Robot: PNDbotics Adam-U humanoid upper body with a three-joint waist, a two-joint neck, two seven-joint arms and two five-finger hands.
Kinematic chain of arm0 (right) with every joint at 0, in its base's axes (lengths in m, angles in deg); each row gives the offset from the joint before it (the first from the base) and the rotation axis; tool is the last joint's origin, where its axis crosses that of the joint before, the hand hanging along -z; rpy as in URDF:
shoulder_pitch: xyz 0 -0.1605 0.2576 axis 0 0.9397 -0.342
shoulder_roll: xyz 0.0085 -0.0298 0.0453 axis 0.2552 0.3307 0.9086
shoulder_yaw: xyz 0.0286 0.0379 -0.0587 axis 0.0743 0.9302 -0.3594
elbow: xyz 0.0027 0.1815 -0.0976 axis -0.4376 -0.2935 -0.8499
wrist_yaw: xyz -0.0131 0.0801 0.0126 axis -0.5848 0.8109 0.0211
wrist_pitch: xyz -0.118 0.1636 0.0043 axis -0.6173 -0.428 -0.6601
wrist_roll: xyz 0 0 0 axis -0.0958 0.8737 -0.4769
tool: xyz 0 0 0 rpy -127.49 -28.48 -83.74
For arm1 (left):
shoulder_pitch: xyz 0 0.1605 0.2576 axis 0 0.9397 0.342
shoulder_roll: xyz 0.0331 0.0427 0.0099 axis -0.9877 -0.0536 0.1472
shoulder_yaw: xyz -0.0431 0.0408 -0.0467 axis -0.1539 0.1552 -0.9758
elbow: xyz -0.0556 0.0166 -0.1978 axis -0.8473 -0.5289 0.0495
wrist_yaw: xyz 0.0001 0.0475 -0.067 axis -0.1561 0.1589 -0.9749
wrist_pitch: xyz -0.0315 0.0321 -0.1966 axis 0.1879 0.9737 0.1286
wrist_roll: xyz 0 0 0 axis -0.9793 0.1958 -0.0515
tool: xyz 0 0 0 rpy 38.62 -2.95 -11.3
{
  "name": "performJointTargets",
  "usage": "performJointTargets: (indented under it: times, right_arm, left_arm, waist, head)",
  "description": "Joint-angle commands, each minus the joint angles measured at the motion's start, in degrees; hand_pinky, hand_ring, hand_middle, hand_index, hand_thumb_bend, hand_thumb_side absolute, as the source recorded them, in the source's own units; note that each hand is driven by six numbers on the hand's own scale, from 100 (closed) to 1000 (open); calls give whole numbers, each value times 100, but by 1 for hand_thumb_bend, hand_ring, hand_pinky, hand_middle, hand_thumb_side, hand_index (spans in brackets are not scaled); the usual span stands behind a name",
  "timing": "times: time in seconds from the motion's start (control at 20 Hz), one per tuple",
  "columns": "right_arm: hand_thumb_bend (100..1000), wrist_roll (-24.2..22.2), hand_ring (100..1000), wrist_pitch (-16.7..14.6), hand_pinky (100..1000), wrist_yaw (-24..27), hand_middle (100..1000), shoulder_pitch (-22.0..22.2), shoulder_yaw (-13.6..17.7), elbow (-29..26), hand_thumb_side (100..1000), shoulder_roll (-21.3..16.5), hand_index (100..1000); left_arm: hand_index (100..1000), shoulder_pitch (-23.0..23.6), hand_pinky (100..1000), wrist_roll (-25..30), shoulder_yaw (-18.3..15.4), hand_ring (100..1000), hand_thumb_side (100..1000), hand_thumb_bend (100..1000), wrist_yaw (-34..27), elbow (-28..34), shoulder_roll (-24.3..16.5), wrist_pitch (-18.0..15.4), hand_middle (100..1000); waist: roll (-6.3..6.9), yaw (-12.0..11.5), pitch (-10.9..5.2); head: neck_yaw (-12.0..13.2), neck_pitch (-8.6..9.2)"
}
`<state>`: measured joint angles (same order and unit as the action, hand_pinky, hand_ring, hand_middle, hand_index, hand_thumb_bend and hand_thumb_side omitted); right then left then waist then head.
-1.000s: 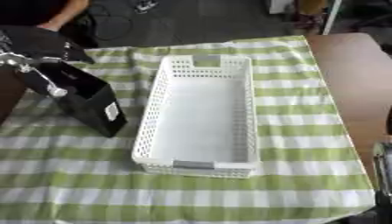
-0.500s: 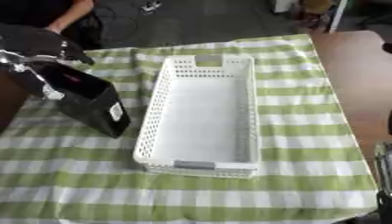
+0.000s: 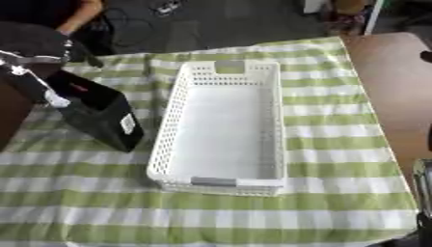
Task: Pick up objects on the table and place them in the box.
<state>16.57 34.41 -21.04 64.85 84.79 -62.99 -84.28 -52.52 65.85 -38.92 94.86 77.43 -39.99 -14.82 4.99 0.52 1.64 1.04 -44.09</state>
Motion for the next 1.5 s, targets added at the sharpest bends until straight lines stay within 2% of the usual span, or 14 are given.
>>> performJointTargets:
  times: [0.05,0.4,0.45,0.55,0.9,1.2,1.5]
  right_arm:
    - [100,-6,814,-9,745,22,845,-15,41,-59,731,-137,954]
    - [100,-19,814,-18,745,41,845,-4,37,-53,730,-144,955]
    - [100,-21,815,-18,745,43,846,-3,37,-53,729,-144,955]
    - [100,-22,815,-18,745,47,846,3,41,-48,728,-148,955]
    - [100,-29,815,-24,746,59,846,1,42,-44,725,-158,956]
    - [100,-30,815,-25,746,57,846,2,50,-40,725,-168,956]
    - [100,-39,816,-25,746,50,847,6,44,-32,723,-204,957]
  left_arm:
    - [983,-129,850,511,-58,884,499,1000,87,-32,-153,-518,829]
    - [1000,-193,863,621,87,905,535,1000,393,-130,-51,-727,859]
    - [1000,-200,864,615,93,906,582,1000,459,-127,-42,-760,857]
    - [1000,-198,864,572,86,905,594,1000,595,-139,-31,-804,857]
    - [1000,-201,865,457,103,904,586,1000,787,-256,15,-913,856]
    - [1000,-160,865,458,135,902,587,1000,755,-348,6,-976,853]
    - [1000,-39,864,568,199,897,589,1000,449,-238,-154,-974,848]
  waist:
    - [-9,6,-57]
    - [13,28,-61]
    - [16,31,-60]
    - [21,38,-57]
    - [35,43,-51]
    - [43,50,-50]
    - [124,6,-51]
  head:
    - [30,-3]
    - [44,-3]
    - [44,-3]
    - [44,-3]
    - [44,-3]
    - [27,-3]
    - [24,-3]
